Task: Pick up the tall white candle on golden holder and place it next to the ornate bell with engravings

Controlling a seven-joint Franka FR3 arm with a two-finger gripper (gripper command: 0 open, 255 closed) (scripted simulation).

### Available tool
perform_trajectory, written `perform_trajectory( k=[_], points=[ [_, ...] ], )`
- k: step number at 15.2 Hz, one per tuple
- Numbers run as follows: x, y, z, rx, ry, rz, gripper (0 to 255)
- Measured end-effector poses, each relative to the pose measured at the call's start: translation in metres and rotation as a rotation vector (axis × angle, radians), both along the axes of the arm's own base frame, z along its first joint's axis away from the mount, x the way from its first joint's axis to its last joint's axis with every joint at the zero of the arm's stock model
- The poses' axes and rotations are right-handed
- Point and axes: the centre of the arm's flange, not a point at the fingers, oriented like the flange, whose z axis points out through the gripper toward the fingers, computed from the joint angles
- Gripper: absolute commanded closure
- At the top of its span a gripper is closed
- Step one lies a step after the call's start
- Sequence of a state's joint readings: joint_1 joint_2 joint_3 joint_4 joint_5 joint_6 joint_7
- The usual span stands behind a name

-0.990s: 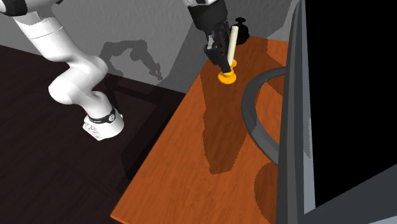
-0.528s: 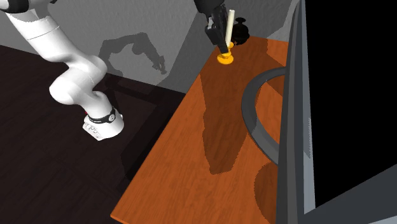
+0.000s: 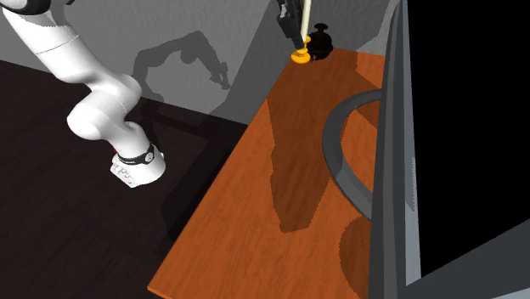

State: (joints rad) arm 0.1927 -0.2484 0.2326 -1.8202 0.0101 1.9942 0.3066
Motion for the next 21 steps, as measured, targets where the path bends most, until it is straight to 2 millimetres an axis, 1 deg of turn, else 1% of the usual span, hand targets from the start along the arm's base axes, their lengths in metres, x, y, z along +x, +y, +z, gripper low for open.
perform_trajectory(
  k=[4, 5, 7, 9, 13, 15, 21],
  points=[
    [-0.020, 0.048, 0.003, 0.000, 0.000, -0.001, 255],
    [-0.023, 0.060, -0.001, 0.001, 0.000, 0.000, 255],
    [-0.035, 0.085, -0.002, 0.000, 0.000, 0.000, 255],
    [-0.041, 0.109, 0.003, 0.000, 0.000, 0.000, 255],
    [-0.055, 0.160, 0.000, 0.000, 0.001, 0.000, 255],
    [-0.066, 0.184, 0.004, 0.000, 0.001, 0.000, 255],
    [-0.093, 0.257, 0.001, 0.000, 0.001, 0.001, 255]
  ],
)
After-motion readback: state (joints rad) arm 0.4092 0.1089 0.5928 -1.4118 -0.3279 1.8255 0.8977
